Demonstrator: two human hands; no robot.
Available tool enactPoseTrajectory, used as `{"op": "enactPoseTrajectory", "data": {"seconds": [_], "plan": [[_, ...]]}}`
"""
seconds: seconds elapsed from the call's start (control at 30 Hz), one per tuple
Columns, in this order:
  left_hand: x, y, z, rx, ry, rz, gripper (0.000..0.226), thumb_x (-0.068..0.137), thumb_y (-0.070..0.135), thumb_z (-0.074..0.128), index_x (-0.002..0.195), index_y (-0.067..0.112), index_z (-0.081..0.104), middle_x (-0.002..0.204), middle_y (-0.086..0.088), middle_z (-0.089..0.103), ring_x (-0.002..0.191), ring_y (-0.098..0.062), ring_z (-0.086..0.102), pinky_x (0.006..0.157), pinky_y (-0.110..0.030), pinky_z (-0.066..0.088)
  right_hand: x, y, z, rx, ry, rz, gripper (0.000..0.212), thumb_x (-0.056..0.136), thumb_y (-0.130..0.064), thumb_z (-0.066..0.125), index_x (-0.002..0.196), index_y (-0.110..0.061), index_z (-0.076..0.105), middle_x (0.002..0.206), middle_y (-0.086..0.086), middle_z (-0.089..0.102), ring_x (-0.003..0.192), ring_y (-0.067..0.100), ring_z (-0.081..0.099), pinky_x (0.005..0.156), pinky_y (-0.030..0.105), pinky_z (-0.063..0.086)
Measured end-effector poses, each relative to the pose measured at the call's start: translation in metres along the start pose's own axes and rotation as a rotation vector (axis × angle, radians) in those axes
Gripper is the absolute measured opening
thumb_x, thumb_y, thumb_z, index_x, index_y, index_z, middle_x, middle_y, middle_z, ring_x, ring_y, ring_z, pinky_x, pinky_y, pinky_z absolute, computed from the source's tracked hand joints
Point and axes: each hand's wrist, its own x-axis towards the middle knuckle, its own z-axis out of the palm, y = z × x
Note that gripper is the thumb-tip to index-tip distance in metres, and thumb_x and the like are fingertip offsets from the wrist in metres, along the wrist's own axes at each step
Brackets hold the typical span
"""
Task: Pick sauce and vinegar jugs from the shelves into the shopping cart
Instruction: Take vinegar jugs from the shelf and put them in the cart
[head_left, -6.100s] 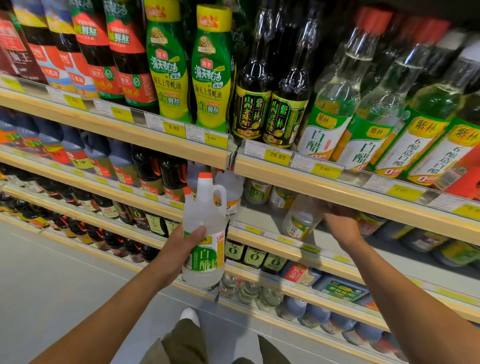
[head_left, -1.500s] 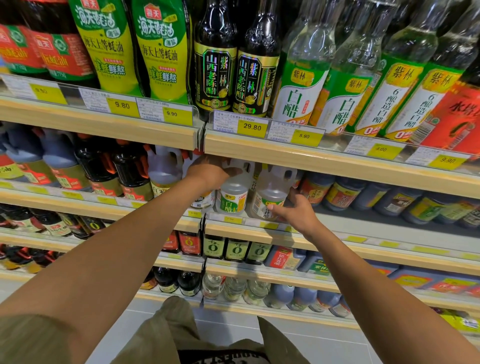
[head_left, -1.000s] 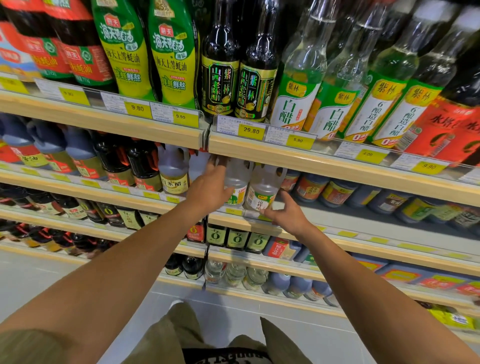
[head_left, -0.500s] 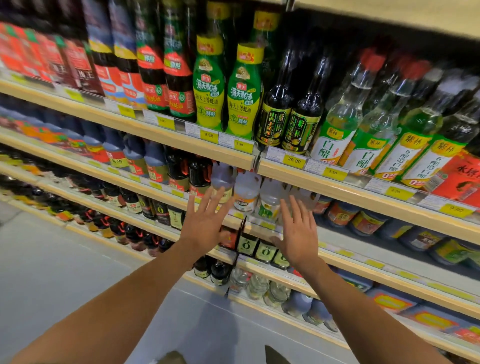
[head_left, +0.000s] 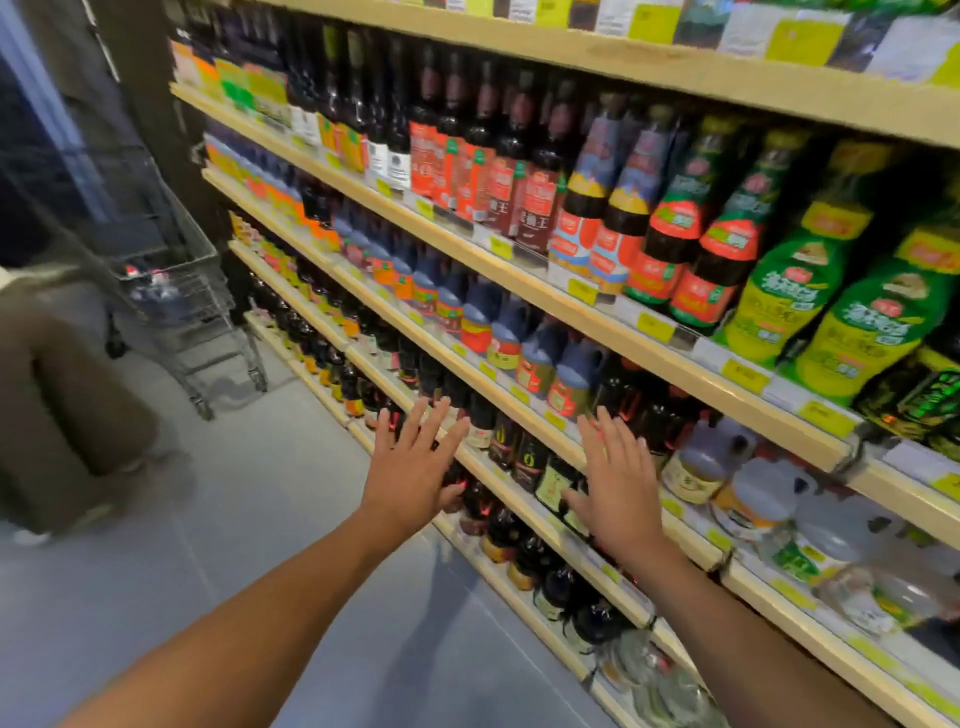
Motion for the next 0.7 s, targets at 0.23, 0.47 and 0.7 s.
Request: {"op": "enactPoseTrajectory", "data": {"seconds": [0.23, 0.47, 0.7], "plan": [[-0.042, -0.162, -0.001, 0.042, -0.078, -0.22, 0.094, 0.082, 0.068, 0.065, 0.159, 0.032, 0.025, 0.168, -0.006, 0.019, 0.155, -0.033, 0.017, 0.117, -0.068, 0.017, 0.074, -0.156, 0.014, 0.053, 0.011, -0.158, 0.103, 0.078, -0.051, 0.081, 0.159, -0.019, 0.026, 0.167, 0.012, 0.021, 0.154, 0.033, 0.02, 0.125, 0.05, 0.017], [-0.051, -0.276, 0.009, 0.023, -0.08, -0.421, 0.094, 0.075, 0.065, 0.073, 0.155, 0.029, 0.037, 0.165, -0.007, 0.027, 0.152, -0.035, 0.025, 0.116, -0.069, 0.015, 0.161, -0.275, 0.028, 0.102, 0.001, -0.33, 0.098, 0.082, -0.054, 0.075, 0.16, -0.02, 0.026, 0.167, 0.01, 0.019, 0.153, 0.032, 0.023, 0.124, 0.051, 0.021], [-0.002, -0.368, 0.031, -0.001, -0.044, -0.56, 0.094, 0.078, 0.067, 0.068, 0.156, 0.03, 0.03, 0.167, -0.006, 0.021, 0.153, -0.033, 0.021, 0.117, -0.068, 0.017, 0.28, -0.367, 0.064, 0.199, 0.008, -0.463, 0.094, 0.088, -0.058, 0.066, 0.161, -0.023, 0.018, 0.168, 0.008, 0.017, 0.154, 0.03, 0.019, 0.125, 0.052, 0.019]]}}
